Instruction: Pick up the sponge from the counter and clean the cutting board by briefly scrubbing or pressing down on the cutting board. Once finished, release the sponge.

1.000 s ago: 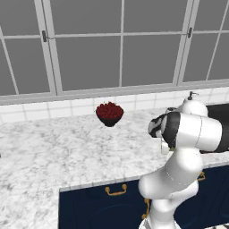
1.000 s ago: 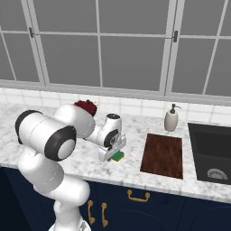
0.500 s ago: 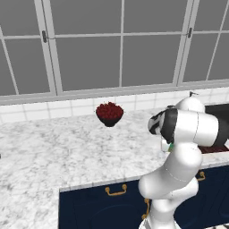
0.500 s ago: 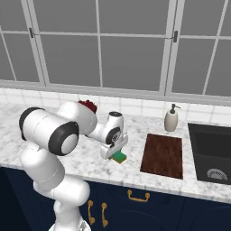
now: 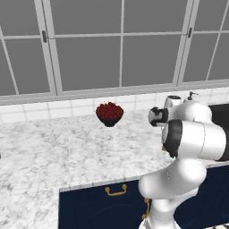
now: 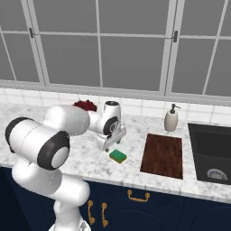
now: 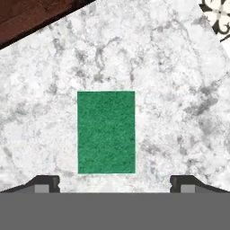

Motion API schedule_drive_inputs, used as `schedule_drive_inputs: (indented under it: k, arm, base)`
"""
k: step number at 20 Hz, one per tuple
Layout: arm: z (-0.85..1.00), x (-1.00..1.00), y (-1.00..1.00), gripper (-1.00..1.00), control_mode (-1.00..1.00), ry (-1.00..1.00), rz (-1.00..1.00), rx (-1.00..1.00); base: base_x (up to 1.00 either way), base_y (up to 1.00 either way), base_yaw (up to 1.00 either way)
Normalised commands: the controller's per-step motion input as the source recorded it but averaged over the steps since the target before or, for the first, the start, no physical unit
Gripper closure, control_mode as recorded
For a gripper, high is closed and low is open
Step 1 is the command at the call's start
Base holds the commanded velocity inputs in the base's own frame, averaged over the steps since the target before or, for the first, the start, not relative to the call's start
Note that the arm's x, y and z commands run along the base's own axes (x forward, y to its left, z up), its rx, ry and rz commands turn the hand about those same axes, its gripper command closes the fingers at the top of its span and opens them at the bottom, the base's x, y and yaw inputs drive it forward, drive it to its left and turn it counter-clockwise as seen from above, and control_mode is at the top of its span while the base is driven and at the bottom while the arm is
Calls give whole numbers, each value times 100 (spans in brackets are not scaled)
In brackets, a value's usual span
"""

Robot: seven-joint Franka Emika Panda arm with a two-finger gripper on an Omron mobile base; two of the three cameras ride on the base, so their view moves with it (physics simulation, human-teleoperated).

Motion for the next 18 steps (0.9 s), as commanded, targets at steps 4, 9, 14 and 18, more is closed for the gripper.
schedule_drive_inputs:
  k: [4,9,14,18]
  arm:
    - [100,-71,13,-100,-100,-10,0,0]
    - [100,-70,30,-100,-100,-10,6,20]
    - [100,-57,39,-100,-100,-18,17,39]
    - [100,-39,2,-100,-100,-26,21,48]
  base:
    - [0,0,0]
    - [0,0,0]
    - [0,0,0]
    - [0,0,0]
